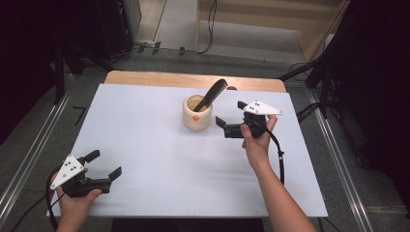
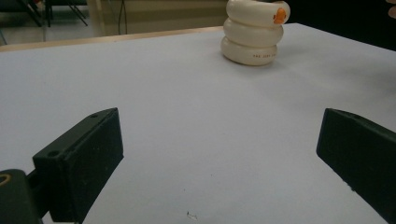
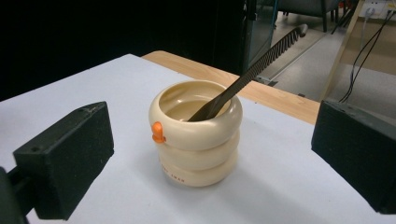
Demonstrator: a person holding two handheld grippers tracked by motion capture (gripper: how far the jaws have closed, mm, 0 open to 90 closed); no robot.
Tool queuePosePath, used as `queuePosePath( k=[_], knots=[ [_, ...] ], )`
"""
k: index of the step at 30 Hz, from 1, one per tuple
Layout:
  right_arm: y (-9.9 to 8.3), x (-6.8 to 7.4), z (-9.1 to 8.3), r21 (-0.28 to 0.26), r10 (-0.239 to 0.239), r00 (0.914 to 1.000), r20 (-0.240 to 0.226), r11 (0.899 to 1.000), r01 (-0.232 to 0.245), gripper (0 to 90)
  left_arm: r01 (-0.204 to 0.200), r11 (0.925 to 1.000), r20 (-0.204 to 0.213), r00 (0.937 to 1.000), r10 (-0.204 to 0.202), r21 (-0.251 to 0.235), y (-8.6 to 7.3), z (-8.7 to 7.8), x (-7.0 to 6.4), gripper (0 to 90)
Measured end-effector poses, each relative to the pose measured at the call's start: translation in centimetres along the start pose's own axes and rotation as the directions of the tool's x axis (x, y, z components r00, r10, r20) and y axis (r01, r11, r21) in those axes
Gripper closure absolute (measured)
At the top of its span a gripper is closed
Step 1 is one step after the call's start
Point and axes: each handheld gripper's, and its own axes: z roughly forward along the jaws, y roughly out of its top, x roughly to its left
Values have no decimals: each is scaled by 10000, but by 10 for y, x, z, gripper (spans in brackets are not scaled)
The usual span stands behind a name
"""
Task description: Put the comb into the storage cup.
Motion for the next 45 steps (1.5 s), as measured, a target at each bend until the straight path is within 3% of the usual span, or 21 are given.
queuePosePath(
  k=[26,45],
  knots=[
    [-33,-16,-41,-94,451,9986,266,9990,-448,0,-67,10000,-32,10000,67,62,0,0,-1,4],
    [-52,-29,-67,-124,511,9970,580,9986,-505,0,-86,10000,-19,10000,86,46,0,0,-1,4]
  ],
)
